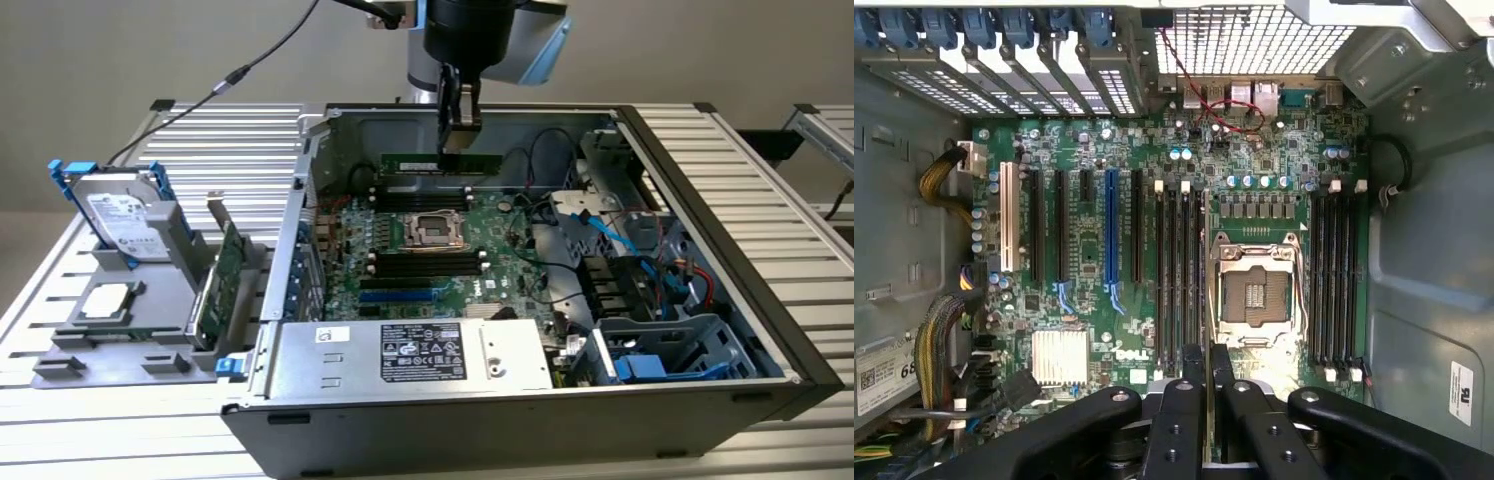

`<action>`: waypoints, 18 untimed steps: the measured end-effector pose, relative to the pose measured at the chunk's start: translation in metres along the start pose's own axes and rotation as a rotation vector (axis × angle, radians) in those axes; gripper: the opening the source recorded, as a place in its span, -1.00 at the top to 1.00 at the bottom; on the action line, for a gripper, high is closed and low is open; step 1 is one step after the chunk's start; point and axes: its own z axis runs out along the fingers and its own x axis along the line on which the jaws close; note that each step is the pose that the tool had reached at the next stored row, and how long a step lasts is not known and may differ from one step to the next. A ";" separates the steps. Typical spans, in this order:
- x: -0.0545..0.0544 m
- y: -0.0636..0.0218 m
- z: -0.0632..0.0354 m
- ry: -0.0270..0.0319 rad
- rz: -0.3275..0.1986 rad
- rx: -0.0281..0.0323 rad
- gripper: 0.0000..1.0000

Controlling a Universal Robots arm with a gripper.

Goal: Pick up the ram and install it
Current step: 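Insert the ram into the slot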

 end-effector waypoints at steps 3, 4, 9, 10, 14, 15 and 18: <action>0.000 0.0000 0.0000 0.0000 0.000 0.0000 0.73; 0.000 0.0000 0.0000 0.0000 0.000 0.0000 0.73; 0.000 0.0006 0.0029 0.0000 0.000 -0.0001 0.73; 0.001 0.0010 0.0047 0.0001 0.000 0.0000 0.73; 0.005 0.0032 0.0122 0.0000 0.000 0.0000 0.73; 0.006 0.0035 0.0140 -0.0001 -0.001 0.0000 0.73; 0.008 0.0048 0.0196 0.0000 -0.001 0.0000 0.73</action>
